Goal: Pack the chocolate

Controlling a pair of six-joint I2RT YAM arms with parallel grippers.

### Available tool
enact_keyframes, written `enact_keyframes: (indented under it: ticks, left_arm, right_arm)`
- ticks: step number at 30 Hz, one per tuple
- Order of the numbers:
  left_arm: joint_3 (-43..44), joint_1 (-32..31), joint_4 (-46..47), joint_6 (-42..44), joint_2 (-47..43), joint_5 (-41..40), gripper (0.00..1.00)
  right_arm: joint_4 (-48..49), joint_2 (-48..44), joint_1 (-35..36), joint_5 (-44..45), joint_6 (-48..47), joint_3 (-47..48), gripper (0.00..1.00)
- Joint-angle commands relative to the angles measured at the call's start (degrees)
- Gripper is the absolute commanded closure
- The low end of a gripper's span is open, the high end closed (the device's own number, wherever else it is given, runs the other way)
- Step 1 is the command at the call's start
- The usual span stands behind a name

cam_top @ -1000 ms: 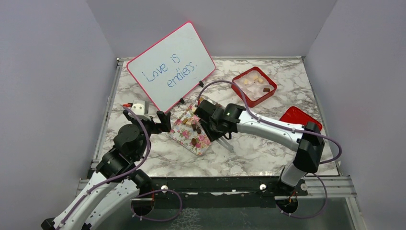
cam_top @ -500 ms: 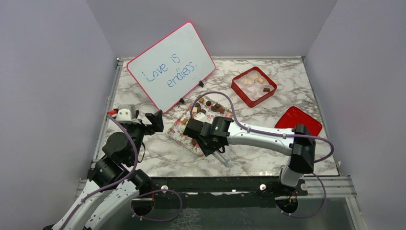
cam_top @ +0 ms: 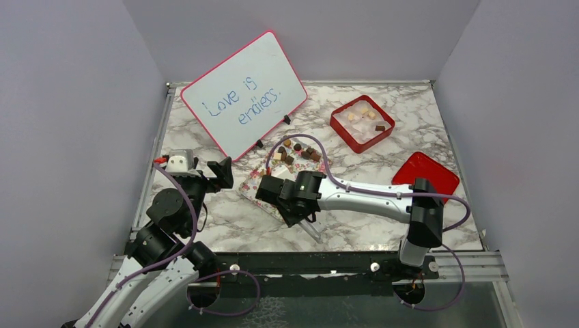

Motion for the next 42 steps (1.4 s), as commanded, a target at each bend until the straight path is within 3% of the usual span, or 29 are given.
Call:
enact_keyframes:
  ticks: [1,35,42]
  left_arm:
    - [-0.3,0.3,0.7,0.1,0.1,-1.3,0.01]
    - [-0.4,0.7,0.8,-0.1,-0.5,-1.4,0.01]
    - [-0.4,0.6,0.7,-0.1,-0.5,-1.5,0.01]
  right_arm:
    - [0.9,0.9,0.8,1.9,0.9,1.9,0.55]
    - [2.7,4.7,1.1,-1.0,-2.7,2.6,0.56]
    - [0.8,4.9,1.1,0.0,-2.0,3.0,0.66]
